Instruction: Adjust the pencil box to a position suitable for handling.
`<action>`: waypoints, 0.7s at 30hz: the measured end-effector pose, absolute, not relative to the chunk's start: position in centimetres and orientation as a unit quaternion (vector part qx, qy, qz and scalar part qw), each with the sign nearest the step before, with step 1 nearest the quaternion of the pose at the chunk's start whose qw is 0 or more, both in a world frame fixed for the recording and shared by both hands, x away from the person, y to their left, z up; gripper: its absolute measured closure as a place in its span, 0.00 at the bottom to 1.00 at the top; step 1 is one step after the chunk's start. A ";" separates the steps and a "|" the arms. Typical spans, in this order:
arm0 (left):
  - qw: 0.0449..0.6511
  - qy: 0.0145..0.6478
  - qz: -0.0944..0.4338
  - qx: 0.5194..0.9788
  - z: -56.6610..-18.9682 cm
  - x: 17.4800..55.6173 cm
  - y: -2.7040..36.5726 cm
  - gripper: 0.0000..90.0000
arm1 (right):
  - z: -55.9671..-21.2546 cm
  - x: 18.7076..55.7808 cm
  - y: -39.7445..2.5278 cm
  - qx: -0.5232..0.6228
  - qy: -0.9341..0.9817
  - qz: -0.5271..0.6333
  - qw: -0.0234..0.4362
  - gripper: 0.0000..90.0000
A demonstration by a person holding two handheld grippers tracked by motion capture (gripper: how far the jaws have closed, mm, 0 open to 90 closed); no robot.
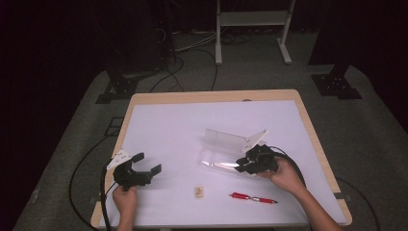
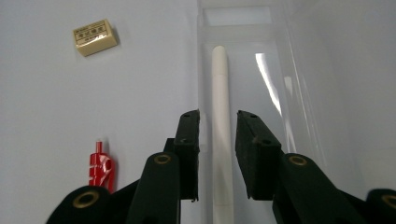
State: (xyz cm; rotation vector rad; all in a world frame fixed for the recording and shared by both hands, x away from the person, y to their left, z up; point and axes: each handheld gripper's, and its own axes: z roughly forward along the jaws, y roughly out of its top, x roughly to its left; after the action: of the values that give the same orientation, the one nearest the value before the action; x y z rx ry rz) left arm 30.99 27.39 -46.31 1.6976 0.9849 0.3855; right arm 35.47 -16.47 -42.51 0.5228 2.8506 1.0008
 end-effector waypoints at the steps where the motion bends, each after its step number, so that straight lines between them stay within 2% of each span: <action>1: 0.540 0.414 0.162 0.714 -46.3 31.0 27.4 0.00 | -42.5 35.3 -16.5 0.172 0.928 0.328 0.037 0.77; 21: 0.540 0.414 0.162 0.715 -46.3 31.0 27.4 0.00 | -42.8 32.1 -18.4 0.172 0.922 0.347 0.022 0.70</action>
State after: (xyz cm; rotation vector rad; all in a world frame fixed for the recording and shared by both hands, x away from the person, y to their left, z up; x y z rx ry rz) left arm 30.98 27.38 -46.31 1.6985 0.9842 0.3854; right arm 32.06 -18.36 -42.84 0.5330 2.8569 1.0742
